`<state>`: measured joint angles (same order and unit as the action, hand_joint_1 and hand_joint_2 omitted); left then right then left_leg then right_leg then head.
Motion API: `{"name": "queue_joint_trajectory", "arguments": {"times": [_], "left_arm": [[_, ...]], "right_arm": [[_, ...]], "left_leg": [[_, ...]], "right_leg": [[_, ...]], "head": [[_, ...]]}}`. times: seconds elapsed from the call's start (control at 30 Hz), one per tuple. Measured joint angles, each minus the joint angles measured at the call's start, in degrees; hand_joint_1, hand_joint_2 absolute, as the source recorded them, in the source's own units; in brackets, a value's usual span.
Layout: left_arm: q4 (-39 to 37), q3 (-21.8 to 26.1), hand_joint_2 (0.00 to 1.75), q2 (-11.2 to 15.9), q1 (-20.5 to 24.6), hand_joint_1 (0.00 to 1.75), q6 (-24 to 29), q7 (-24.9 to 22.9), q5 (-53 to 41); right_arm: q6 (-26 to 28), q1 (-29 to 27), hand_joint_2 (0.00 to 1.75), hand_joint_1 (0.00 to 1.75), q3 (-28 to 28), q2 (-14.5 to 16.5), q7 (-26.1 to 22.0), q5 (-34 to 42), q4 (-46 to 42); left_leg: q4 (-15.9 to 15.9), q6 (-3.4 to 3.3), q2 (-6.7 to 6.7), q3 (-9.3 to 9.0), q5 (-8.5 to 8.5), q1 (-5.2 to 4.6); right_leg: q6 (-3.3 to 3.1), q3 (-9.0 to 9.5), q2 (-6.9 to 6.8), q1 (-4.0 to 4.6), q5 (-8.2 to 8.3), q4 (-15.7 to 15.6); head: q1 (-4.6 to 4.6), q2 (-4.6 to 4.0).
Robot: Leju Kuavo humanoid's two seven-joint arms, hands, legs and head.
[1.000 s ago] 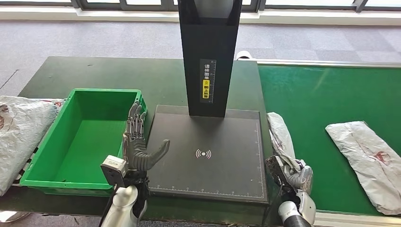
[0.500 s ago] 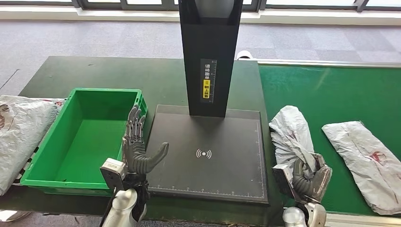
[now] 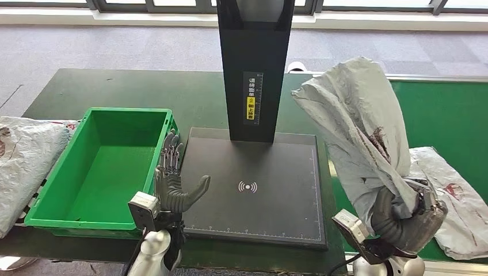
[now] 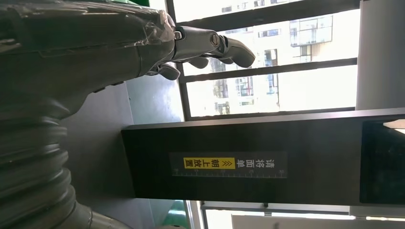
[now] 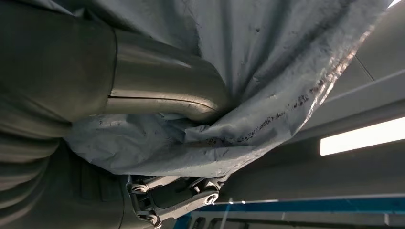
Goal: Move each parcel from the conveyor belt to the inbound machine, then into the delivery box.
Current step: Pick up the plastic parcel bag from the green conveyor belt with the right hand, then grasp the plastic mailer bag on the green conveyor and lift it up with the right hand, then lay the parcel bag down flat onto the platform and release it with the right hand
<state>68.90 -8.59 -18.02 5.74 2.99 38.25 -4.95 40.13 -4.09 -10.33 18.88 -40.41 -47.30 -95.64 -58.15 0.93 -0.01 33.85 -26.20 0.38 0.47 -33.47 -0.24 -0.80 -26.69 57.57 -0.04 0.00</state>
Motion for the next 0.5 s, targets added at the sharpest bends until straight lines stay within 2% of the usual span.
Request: {"name": "queue_joint_trajectory", "arguments": {"times": [0.23,0.4,0.5], "left_arm": [[-0.9,-0.5,1.75,0.0,0.2,0.00,-0.1,0.0,0.2],[-1.1,-0.7,1.75,0.0,0.3,0.00,-0.3,0.0,0.6],[-1.2,-0.7,1.75,0.0,0.3,0.00,-0.8,0.0,0.6]], "right_arm": [[0.0,-1.4,1.75,1.75,5.1,0.0,0.1,0.2,-6.3],[-0.6,-2.1,1.75,1.75,10.6,-1.0,0.2,0.4,-3.3],[-3.4,-2.0,1.75,1.75,14.4,-2.1,0.6,-2.0,0.9]], "left_leg": [[0.0,0.00,0.03,-0.03,0.00,0.00],[0.0,0.00,0.03,-0.05,0.00,0.02],[0.0,0.00,0.03,-0.05,0.01,0.03]], "right_leg": [[0.00,0.03,0.03,0.00,0.01,0.0],[-0.01,0.04,0.08,0.02,0.01,0.0],[-0.01,0.04,0.08,0.04,0.01,0.0]], "head": [[0.00,0.00],[0.00,0.00],[0.00,0.00]]}}
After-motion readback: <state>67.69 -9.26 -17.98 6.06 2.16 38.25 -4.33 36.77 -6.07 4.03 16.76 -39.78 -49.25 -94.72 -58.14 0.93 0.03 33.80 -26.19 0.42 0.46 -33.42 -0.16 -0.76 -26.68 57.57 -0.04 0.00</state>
